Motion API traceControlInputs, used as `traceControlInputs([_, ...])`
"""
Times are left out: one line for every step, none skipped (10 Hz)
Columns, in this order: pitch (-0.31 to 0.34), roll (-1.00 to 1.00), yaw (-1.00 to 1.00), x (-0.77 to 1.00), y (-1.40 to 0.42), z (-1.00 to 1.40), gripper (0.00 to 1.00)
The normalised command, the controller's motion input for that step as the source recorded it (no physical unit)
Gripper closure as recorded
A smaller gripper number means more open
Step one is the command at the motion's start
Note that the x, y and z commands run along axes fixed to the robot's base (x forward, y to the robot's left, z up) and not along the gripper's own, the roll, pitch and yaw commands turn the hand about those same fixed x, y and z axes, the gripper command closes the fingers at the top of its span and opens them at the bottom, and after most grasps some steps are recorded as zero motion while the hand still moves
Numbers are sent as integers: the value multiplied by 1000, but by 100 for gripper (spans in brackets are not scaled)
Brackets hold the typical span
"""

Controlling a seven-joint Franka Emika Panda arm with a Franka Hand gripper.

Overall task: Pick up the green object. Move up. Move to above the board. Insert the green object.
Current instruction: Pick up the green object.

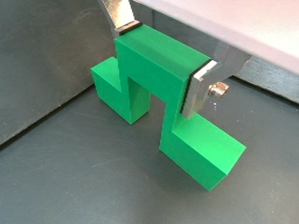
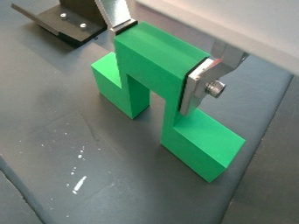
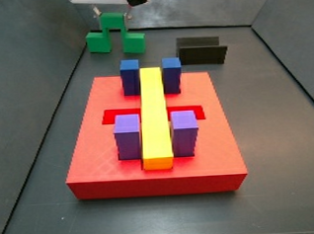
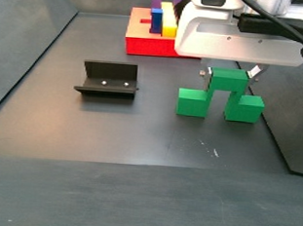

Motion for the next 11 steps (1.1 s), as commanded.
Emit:
traceControlInputs([0,0,0,0,0,0,100])
traceControlInputs([0,0,0,0,0,0,100])
traceControlInputs([0,0,0,0,0,0,100])
traceControlInputs([0,0,0,0,0,0,100])
traceControlInputs([0,0,0,0,0,0,100])
traceControlInputs([0,0,0,0,0,0,100])
traceControlInputs([0,0,0,0,0,0,100])
traceControlInputs([0,0,0,0,0,0,100])
traceControlInputs([0,0,0,0,0,0,100])
traceControlInputs([0,0,0,0,0,0,100])
traceControlInputs([0,0,0,0,0,0,100])
